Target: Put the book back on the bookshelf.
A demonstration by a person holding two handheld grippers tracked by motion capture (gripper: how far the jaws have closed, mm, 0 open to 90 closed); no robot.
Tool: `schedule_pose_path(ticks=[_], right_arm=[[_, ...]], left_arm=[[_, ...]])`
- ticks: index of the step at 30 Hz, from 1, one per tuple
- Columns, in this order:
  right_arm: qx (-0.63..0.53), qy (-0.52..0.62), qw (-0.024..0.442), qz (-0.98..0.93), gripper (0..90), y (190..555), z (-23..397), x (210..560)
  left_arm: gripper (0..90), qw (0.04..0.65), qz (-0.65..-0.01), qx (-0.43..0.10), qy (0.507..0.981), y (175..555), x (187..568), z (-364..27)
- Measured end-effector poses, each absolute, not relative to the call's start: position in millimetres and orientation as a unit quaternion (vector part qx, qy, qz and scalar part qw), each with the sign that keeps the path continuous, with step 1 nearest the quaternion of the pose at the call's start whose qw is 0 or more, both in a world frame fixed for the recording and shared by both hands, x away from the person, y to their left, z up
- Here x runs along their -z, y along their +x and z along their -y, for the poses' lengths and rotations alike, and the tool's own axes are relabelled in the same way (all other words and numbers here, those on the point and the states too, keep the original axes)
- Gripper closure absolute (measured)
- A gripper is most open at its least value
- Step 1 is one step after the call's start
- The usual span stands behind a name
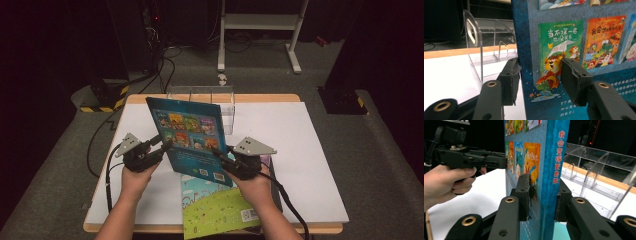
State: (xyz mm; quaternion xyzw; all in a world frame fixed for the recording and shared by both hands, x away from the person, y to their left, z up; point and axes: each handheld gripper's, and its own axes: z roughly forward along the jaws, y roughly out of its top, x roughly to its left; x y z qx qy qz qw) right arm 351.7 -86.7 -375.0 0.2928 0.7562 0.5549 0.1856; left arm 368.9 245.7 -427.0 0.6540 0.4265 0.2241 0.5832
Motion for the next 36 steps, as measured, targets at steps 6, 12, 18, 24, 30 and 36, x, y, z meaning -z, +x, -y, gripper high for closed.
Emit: schedule_pose_path(ticks=[6,12,18,24,30,36], right_arm=[[-0.564,0.266,0.153,-0.767,79.7,343.8,82.4,381.4],[-0.569,0.241,0.182,-0.765,81.4,327.3,72.9,382.2],[-0.571,0.222,0.209,-0.762,82.6,319.8,56.5,375.6],[-0.568,0.255,0.254,-0.74,83.2,332.0,54.9,373.0],[-0.572,0.269,0.243,-0.736,83.0,338.1,53.7,377.0],[-0.573,0.266,0.243,-0.737,82.8,336.1,41.7,381.8]], left_arm=[[42.8,0.578,-0.446,-0.234,0.643,357.1,428.0,-251.3],[34.8,0.595,-0.416,-0.224,0.65,333.1,416.3,-241.8],[29.7,0.61,-0.377,-0.223,0.66,324.1,395.3,-227.1],[27.5,0.612,-0.384,-0.211,0.659,328.9,390.0,-224.0],[24.7,0.617,-0.377,-0.196,0.662,329.9,387.5,-218.8],[21.4,0.633,-0.359,-0.184,0.66,324.4,375.3,-209.6]])
